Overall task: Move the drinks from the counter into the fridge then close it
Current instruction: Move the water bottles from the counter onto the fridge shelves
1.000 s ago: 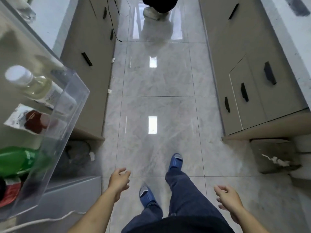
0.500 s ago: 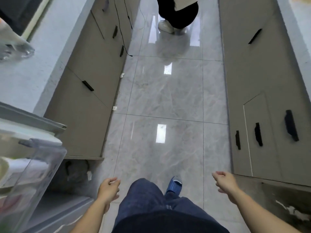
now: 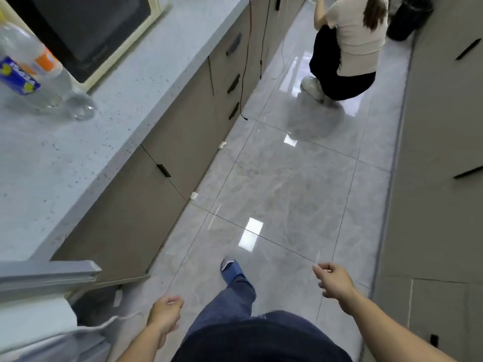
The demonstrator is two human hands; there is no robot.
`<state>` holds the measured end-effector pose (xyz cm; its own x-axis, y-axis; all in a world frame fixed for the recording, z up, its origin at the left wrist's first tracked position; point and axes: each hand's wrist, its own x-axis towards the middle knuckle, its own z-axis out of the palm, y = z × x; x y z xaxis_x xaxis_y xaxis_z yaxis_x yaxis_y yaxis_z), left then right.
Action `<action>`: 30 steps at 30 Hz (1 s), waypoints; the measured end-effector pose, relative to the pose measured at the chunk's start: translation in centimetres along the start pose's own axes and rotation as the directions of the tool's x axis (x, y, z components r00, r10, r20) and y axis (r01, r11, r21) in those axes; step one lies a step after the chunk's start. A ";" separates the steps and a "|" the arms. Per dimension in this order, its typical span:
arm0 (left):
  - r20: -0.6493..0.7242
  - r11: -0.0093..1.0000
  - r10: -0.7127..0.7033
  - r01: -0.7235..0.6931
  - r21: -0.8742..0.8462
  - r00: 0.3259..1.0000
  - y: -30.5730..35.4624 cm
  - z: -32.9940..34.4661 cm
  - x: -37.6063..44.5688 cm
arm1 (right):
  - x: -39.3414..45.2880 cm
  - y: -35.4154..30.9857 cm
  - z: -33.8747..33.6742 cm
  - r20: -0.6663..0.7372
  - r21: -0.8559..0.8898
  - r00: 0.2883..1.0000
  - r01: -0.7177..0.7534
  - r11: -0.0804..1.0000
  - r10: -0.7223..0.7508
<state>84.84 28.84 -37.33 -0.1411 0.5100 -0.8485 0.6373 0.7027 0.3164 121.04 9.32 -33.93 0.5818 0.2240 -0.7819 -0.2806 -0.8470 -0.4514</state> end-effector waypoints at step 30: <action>-0.688 0.600 -0.153 -0.487 -0.635 0.709 30.6 -11.7 -1.7 | -2.0 -53.4 25.5 0.891 0.099 0.102 0.908 0.408 -0.443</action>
<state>95.67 55.25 -21.21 -0.7188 0.5958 -0.3583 -0.0302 0.4881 0.8723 115.36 66.38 -19.20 -0.4965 0.8274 -0.2625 0.3377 -0.0945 -0.9365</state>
